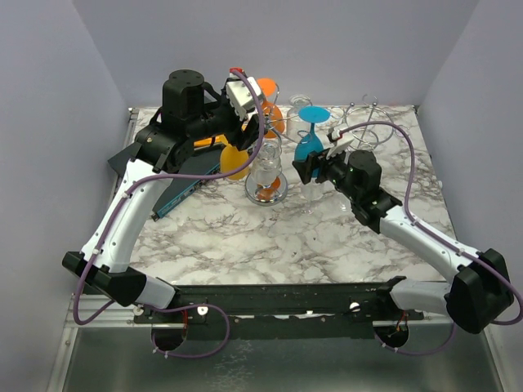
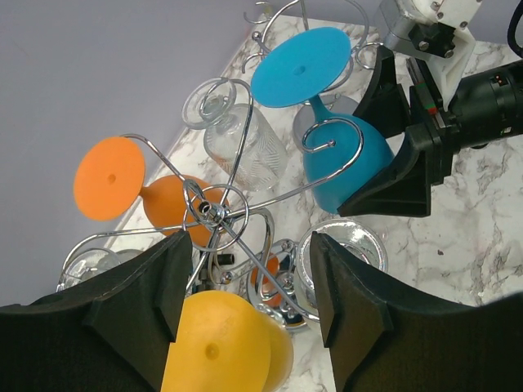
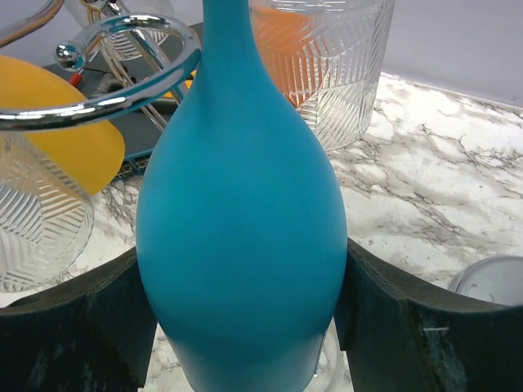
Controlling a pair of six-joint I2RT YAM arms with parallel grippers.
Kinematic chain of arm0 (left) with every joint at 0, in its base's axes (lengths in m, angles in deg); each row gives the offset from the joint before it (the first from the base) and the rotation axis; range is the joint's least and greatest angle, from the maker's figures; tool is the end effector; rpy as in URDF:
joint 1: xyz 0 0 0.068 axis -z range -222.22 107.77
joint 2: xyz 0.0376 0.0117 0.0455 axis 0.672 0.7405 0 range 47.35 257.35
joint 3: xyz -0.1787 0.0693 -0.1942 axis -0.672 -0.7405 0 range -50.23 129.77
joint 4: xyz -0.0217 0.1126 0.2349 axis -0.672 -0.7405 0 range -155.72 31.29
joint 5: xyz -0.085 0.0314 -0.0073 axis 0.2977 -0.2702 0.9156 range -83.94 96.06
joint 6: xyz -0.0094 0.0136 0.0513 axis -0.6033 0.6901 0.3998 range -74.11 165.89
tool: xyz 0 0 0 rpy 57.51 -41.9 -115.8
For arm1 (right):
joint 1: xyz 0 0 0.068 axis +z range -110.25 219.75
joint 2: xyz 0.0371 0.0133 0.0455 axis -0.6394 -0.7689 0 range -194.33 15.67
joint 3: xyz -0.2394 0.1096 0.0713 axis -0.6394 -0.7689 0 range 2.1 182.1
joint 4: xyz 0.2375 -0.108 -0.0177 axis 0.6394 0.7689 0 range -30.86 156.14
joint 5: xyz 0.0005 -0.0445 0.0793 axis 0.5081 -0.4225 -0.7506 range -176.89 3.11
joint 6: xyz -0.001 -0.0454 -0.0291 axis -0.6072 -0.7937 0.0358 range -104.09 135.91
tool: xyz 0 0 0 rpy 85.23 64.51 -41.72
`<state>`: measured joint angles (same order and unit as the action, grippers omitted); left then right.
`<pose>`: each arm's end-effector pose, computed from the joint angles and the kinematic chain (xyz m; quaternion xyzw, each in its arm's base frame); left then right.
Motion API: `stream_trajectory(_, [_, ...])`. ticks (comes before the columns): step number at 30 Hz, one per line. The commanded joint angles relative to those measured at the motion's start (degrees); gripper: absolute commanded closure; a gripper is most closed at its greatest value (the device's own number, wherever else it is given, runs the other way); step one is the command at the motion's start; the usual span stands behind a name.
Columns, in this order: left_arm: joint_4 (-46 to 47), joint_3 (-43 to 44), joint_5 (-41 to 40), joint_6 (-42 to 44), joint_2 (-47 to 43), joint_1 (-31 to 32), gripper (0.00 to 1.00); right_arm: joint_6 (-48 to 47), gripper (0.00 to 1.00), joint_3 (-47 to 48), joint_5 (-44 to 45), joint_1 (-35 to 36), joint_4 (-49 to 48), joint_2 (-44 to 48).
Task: Place the wine glass upside down on the wine glass rack
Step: Turn the wine glass upside down at the wine rack.
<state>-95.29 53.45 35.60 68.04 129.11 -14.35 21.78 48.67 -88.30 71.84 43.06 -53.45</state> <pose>0.2469 -0.1503 0.4953 0.4648 0.6277 -0.2310 0.5802 0.2402 0.1518 0.3091 -0.1771 0.7246 0.2253 0.6268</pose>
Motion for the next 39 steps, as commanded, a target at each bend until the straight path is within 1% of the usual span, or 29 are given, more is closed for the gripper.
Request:
stream_trajectory(1, [-0.71, 0.06, 0.52, 0.34, -1.56, 0.24, 0.34, -1.7, 0.32, 3.26, -2.89, -0.33, 1.08, -1.47])
stream_trajectory(11, [-0.77, -0.4, 0.48, 0.61, -1.87, 0.25, 0.33, -2.91, 0.32, 3.51, -6.63, -0.32, 0.21, -2.77])
stream_trajectory(14, [-0.77, -0.39, 0.36, 0.83, -1.8, 0.31, 0.32, -3.32, 0.3, 3.73, -7.94, -0.28, 0.31, -2.86])
stream_trajectory(21, [-0.73, -0.64, -0.07, 1.14, -1.89, 0.42, 0.31, -4.12, 0.31, 3.1, -10.31, -0.3, -0.11, -2.23])
stream_trajectory(28, [-0.78, -0.63, -0.54, 1.4, -1.75, 0.52, 0.3, -4.68, 0.33, 0.45, -12.24, -0.2, -1.48, 0.26])
stream_trajectory(39, [-0.77, 0.49, -0.54, 0.83, -0.94, 0.86, 0.3, -5.18, 0.33, -5.67, -15.83, -0.2, -7.29, 5.34])
